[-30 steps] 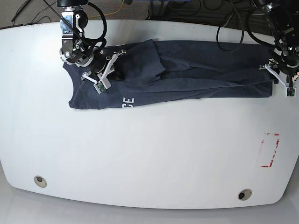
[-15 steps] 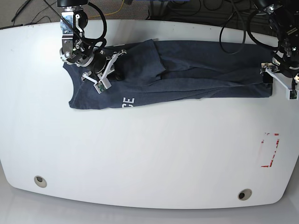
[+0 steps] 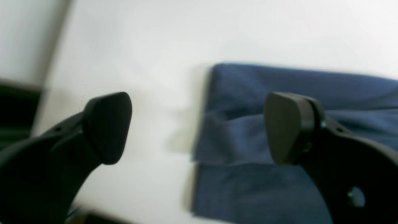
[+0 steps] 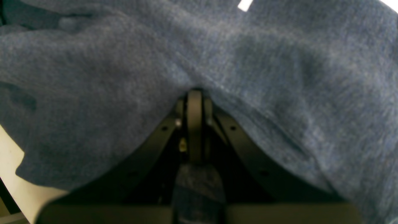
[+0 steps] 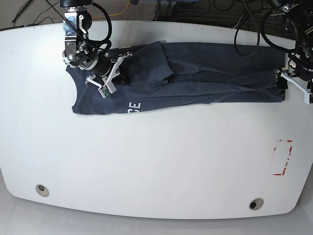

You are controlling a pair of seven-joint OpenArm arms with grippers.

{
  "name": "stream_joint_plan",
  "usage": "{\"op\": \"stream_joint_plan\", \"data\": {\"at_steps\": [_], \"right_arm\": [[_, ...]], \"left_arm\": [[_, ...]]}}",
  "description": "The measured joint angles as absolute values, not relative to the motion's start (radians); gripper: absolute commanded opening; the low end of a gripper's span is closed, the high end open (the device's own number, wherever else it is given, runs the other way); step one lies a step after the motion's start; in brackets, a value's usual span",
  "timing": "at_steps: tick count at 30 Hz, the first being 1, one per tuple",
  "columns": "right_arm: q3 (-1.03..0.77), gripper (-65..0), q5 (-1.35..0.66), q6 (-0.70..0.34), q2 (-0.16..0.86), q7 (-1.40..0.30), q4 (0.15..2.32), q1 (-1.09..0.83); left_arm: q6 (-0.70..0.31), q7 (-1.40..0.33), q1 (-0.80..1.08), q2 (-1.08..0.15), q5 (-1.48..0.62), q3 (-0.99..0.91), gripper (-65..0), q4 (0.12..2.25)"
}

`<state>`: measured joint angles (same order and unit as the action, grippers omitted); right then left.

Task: Layout the t-shirt on the table in an organized manner, then fold the t-shirt properly
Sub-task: 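Open the left gripper and reposition it at the shirt's folded end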

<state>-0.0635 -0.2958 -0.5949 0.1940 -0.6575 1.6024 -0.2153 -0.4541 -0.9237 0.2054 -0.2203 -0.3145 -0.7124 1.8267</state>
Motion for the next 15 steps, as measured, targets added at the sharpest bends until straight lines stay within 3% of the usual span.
{"op": "stream_joint_plan", "data": {"at_steps": [6,15], "right_arm": [[-0.064,-65.0,-0.295,-0.595,0.194,-0.657,1.602,-0.215],[-0.064,-65.0,-0.295,-0.595,0.194,-0.657,1.602,-0.215]], "left_arm": [[-0.55,-0.926,0.229,-0.262,-0.422,-0.757,0.0,1.765],[-0.587,-0.926,0.232,-0.339,-0.464,-0.778,0.0,1.574]]}}
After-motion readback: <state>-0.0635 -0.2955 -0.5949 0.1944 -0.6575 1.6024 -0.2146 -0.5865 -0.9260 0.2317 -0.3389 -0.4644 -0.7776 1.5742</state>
